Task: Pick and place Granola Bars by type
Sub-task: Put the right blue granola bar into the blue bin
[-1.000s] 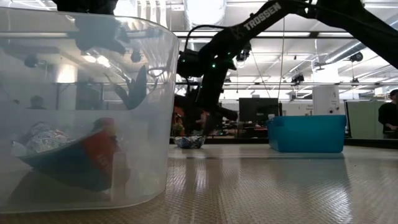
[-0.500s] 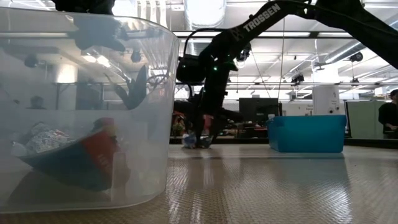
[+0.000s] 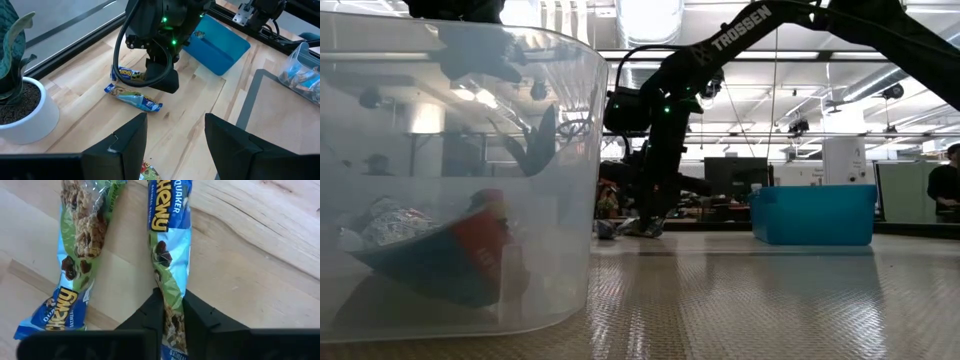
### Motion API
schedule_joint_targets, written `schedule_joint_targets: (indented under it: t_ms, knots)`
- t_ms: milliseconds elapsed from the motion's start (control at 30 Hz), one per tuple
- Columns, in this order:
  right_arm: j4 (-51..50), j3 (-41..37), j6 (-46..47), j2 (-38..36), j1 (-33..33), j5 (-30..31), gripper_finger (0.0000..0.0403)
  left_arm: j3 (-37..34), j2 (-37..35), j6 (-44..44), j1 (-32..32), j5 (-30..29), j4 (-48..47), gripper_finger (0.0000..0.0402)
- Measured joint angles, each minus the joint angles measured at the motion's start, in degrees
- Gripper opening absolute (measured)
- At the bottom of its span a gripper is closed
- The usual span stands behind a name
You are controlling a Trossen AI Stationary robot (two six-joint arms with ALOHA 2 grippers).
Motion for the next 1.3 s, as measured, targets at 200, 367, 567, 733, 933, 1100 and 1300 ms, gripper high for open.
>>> schedule_joint_targets:
  t_ms: [200,367,567,733,933,1100,1300]
  knots:
    - [0.09,0.0,-0.36,0.0,0.0,0.0,0.0029,0.02,-0.11,0.35,0.02,0.0,0.0,0.0181]
    - [0.09,0.0,-2.17,0.0,-0.02,0.02,0.0027,0.01,-0.11,0.44,0.02,0.0,-0.02,0.0181]
    - [-3.17,0.27,-5.28,-1.26,-0.36,0.24,0.0026,0.01,-0.11,0.52,0.07,0.01,-0.02,0.0181]
    - [-8.43,2.48,-10.39,-3.79,-0.59,1.28,0.0014,0.02,-0.11,0.53,0.07,0.02,0.0,0.0181]
    - [-15.24,9.99,-16.7,-6.05,-0.52,1.4,0.001,0.02,-0.11,0.55,0.04,0.02,-0.02,0.0181]
    - [-25.3,21.35,-20.81,-6.15,-0.52,1.18,0.0009,0.02,-0.09,0.55,0.04,0.02,-0.02,0.0181]
    - [-35.23,34.81,-24.54,-6.47,1.25,1.03,0.0009,0.02,-0.09,0.59,0.04,0.02,0.0,0.0181]
